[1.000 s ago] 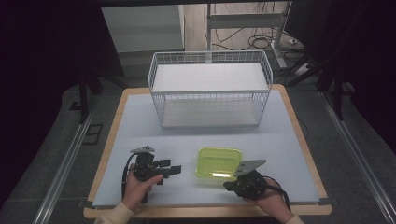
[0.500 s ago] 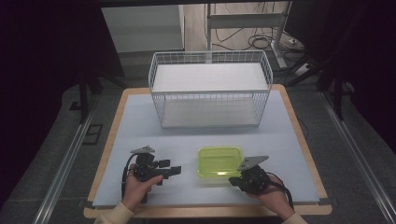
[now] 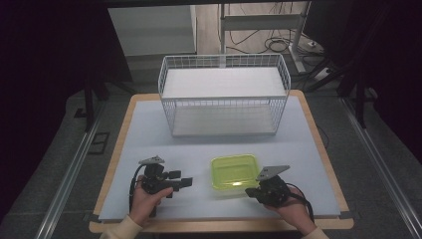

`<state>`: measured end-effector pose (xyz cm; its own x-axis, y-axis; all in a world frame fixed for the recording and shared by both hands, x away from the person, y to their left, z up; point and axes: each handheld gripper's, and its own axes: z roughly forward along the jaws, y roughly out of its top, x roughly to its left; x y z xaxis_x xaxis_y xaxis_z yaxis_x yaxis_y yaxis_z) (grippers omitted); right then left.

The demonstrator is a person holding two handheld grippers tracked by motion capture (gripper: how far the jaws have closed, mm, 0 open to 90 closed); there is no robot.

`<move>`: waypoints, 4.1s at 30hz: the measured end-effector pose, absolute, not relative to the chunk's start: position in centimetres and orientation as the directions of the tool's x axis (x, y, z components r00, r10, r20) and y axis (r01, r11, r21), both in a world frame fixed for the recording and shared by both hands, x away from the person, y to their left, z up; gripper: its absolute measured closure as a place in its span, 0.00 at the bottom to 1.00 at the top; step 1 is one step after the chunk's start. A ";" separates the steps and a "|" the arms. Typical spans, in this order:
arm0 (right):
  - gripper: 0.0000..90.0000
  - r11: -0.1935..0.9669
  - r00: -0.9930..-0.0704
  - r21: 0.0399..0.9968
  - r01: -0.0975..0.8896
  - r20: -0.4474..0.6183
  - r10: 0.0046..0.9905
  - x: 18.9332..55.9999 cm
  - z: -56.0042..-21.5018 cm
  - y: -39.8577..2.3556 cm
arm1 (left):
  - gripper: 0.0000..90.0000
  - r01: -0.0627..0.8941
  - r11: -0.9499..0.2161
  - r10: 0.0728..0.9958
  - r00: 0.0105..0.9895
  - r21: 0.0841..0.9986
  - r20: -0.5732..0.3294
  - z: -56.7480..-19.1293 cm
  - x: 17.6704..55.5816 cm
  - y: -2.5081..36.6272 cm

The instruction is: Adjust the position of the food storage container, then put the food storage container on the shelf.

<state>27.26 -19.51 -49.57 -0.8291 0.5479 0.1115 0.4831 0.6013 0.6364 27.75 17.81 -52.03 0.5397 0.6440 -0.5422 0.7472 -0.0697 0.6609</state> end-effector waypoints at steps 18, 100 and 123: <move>0.99 0.456 -0.780 0.731 0.508 0.165 0.604 28.1 -46.6 -22.7 | 0.27 0.745 -0.059 0.648 0.535 0.665 -0.542 -51.8 27.7 17.8; 0.89 0.169 -0.587 0.628 0.760 0.551 0.594 34.8 -46.9 -24.1 | 0.91 0.757 0.055 0.527 0.531 0.651 -0.663 -50.5 29.4 11.9; 0.89 0.174 -0.665 0.738 0.652 0.446 0.599 34.3 -43.1 -22.9 | 0.90 0.680 0.032 0.545 0.603 0.733 -0.583 -47.5 29.8 12.8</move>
<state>34.29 -22.86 -43.06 -0.6650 0.5992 0.4458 0.6519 0.1744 0.7380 29.80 12.80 -47.47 0.6028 0.5448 -0.5829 0.6795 0.0323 0.7329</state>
